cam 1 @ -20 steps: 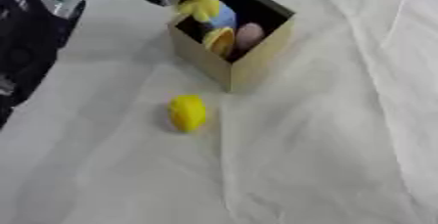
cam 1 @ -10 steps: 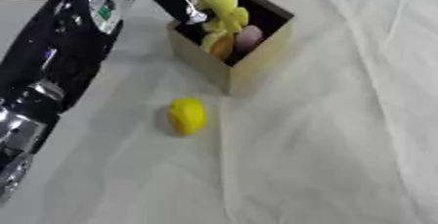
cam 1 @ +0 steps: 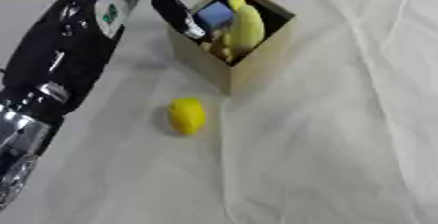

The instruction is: Pick up objects on the table and place them in the box.

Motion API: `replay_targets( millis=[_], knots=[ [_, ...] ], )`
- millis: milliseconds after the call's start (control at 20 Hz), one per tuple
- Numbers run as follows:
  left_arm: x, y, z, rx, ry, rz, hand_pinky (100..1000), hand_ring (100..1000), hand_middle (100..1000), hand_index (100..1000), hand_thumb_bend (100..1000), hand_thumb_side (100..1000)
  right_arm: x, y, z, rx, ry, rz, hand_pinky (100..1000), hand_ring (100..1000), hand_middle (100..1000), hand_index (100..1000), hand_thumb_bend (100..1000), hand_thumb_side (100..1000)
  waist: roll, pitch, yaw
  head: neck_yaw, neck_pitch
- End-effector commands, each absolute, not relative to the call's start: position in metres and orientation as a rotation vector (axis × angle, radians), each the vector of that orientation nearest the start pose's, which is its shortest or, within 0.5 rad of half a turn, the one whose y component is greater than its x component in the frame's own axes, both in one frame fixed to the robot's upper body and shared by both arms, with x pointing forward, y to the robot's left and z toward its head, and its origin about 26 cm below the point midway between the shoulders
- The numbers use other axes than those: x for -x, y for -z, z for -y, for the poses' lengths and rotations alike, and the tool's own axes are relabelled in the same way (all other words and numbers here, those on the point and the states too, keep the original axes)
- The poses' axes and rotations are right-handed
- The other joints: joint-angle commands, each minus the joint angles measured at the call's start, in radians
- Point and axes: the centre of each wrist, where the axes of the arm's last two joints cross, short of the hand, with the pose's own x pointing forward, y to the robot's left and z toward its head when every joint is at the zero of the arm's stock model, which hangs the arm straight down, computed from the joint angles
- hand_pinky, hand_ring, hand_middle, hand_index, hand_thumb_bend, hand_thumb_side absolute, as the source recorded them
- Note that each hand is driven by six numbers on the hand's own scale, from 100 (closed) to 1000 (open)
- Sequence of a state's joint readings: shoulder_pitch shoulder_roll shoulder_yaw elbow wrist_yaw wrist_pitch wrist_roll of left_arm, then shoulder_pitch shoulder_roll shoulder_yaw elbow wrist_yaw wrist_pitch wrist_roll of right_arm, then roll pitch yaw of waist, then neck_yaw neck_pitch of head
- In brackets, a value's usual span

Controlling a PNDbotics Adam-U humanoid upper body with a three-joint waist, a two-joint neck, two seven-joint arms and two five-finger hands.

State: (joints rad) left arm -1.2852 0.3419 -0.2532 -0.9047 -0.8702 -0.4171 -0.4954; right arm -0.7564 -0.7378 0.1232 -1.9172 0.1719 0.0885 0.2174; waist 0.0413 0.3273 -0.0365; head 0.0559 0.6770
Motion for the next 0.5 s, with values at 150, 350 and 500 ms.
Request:
replay_targets(
  millis=[150, 350, 500],
  knots=[
    [-0.473, -0.352, -0.174, 1.119, -2.357, -2.341, 846, 792, 765, 900, 435, 440, -0.311, -0.353, 0.258, 0.670, -1.134, 2.296, 878, 768, 645, 829, 100, 511, -0.003, -0.036, 0.015, -0.010, 0.010],
    [-0.447, -0.360, -0.186, 1.000, -2.304, -2.379, 843, 782, 756, 878, 433, 452, -0.311, -0.352, 0.264, 0.698, -1.128, 2.280, 878, 768, 645, 829, 100, 509, 0.003, -0.042, 0.039, -0.034, 0.022],
    [-0.419, -0.354, -0.192, 0.918, -2.338, -2.337, 838, 779, 754, 873, 444, 465, -0.310, -0.351, 0.265, 0.706, -1.125, 2.276, 878, 768, 645, 829, 100, 508, 0.005, -0.045, 0.051, -0.042, 0.023]
  ],
)
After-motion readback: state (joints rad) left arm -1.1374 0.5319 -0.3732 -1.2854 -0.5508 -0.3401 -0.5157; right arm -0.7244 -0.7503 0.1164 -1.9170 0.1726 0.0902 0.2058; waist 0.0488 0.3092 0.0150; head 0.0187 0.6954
